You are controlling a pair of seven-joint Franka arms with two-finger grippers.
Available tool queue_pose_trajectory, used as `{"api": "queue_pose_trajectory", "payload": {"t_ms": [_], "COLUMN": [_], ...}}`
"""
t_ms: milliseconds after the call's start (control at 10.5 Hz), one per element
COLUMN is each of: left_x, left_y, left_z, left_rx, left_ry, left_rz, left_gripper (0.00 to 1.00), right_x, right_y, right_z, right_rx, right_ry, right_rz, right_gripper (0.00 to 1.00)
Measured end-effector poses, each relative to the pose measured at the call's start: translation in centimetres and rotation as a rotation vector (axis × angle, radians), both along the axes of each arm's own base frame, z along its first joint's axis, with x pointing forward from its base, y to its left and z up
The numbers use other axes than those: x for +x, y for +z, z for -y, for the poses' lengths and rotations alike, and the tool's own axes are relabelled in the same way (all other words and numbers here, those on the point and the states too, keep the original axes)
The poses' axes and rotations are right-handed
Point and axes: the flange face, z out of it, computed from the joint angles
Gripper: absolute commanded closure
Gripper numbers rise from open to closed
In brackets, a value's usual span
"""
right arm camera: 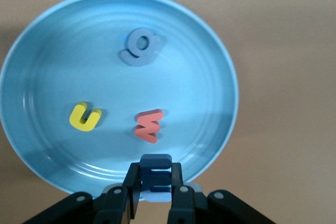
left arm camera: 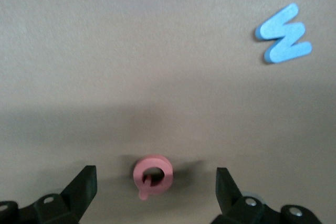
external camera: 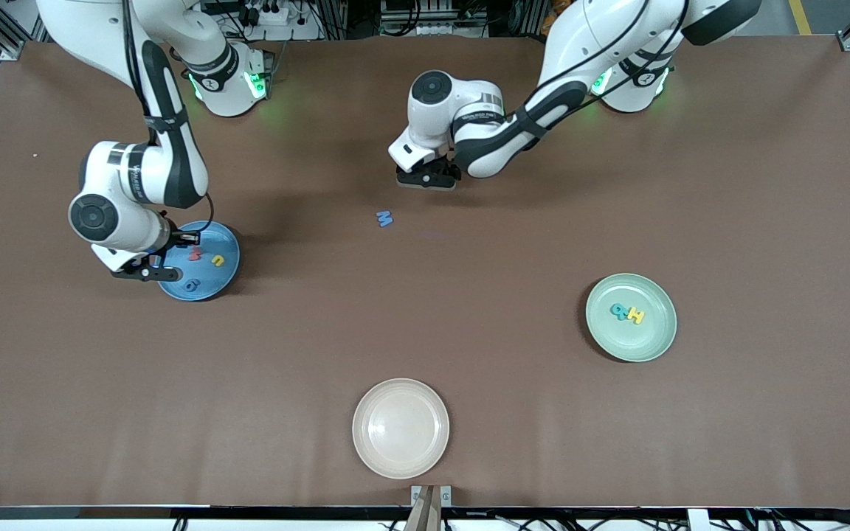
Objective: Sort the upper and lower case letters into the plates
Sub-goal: 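Release the E on the blue plate while the left gripper grasps the a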
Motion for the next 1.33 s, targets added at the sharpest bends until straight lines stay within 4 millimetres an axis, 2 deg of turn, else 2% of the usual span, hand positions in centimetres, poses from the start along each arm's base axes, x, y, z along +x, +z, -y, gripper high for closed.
{"api": "queue_pose_trajectory", "payload": {"t_ms": [285,476,571,666,761,856,1047,1332], "left_x": [-1.2,-1.0,-0.9,-1.0,-1.0,-1.1,-1.1,-1.2], "left_y": [-0.8,-1.0,-1.1,-1.2,-1.2,-1.3,-1.3,-1.3], "left_z": [0.3,0.2,0.1,0.0,-0.1,-0.1,-0.1,-0.1], "left_rx": [0.02,0.023,0.025,0.027,0.029,0.03,0.03,0.026], "left_ry": [0.003,0.01,0.017,0.018,0.02,0.027,0.046,0.052], "left_rz": [0.022,0.023,0.023,0.021,0.02,0.02,0.019,0.018], "left_gripper": [0.03,0.06,0.1,0.11,0.12,0.13,0.16,0.28], "right_x": [-0.5,-1.0,-1.1,-1.2,-1.2,-1.2,-1.2,-1.2], "right_y": [-2.4,-4.0,-4.3,-4.3,-4.3,-4.3,-4.3,-4.3], "right_z": [-3.0,-3.1,-2.9,-2.8,-2.7,-2.7,-2.7,-2.9], "right_rx": [0.016,-0.005,-0.01,-0.011,-0.011,-0.011,-0.011,-0.009], "right_ry": [0.015,0.022,0.02,0.018,0.017,0.017,0.017,0.019], "right_rz": [0.013,0.014,0.009,0.006,0.006,0.006,0.006,0.008], "right_gripper": [0.91,0.82,0.58,0.24,0.04,0.0,0.0,0.0]}}
